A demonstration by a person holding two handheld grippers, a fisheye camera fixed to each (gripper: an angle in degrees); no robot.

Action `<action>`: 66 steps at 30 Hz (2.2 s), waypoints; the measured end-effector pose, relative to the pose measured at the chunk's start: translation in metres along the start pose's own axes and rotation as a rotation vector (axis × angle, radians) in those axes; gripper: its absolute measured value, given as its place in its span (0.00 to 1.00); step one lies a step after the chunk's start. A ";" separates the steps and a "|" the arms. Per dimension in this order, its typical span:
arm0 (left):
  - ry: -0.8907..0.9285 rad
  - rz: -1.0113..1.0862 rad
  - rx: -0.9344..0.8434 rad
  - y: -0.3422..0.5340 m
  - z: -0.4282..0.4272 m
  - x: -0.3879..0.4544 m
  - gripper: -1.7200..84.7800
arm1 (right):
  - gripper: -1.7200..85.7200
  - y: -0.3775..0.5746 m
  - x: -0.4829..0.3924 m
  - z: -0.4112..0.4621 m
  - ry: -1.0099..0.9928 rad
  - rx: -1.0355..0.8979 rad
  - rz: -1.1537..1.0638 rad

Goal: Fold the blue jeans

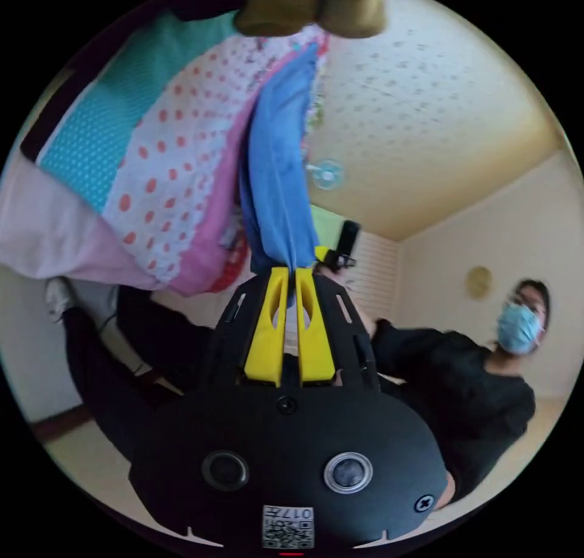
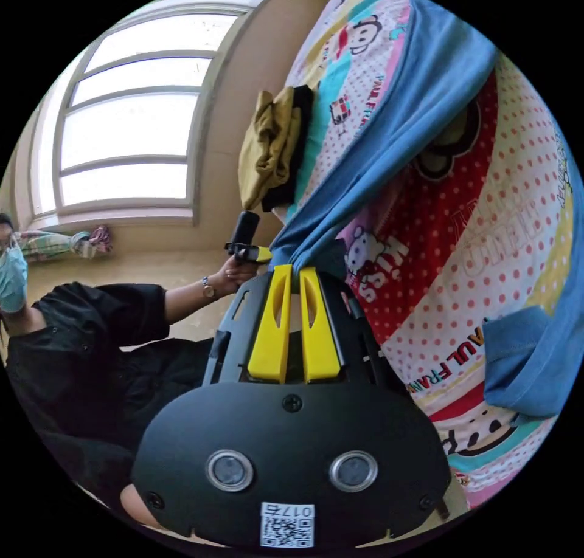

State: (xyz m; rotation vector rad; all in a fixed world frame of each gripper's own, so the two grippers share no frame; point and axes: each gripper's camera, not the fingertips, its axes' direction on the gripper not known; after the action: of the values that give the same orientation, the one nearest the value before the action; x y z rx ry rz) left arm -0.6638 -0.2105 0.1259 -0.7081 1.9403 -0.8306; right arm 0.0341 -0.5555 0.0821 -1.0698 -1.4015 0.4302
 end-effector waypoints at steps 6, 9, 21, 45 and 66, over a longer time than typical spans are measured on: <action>-0.194 -0.022 0.076 0.035 -0.057 0.019 0.02 | 0.05 0.012 -0.011 -0.015 -0.137 0.026 0.001; -0.443 -0.186 0.063 0.041 -0.052 -0.017 0.02 | 0.05 0.014 0.043 0.027 0.153 -0.126 0.286; -0.681 -0.219 0.093 0.043 -0.002 -0.054 0.18 | 0.12 0.027 0.053 0.024 0.308 0.005 0.217; -0.848 -0.133 -0.175 0.037 0.167 -0.065 0.13 | 0.12 0.132 0.159 -0.134 0.192 0.544 0.732; -0.454 -0.341 -0.565 -0.046 0.357 -0.188 0.02 | 0.04 0.294 0.202 -0.166 0.013 0.281 0.517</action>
State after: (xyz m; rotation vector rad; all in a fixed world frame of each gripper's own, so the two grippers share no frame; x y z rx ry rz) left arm -0.2581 -0.1964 0.1183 -1.4569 1.6526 -0.2563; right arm 0.3243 -0.3057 -0.0077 -1.1900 -1.0027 0.9626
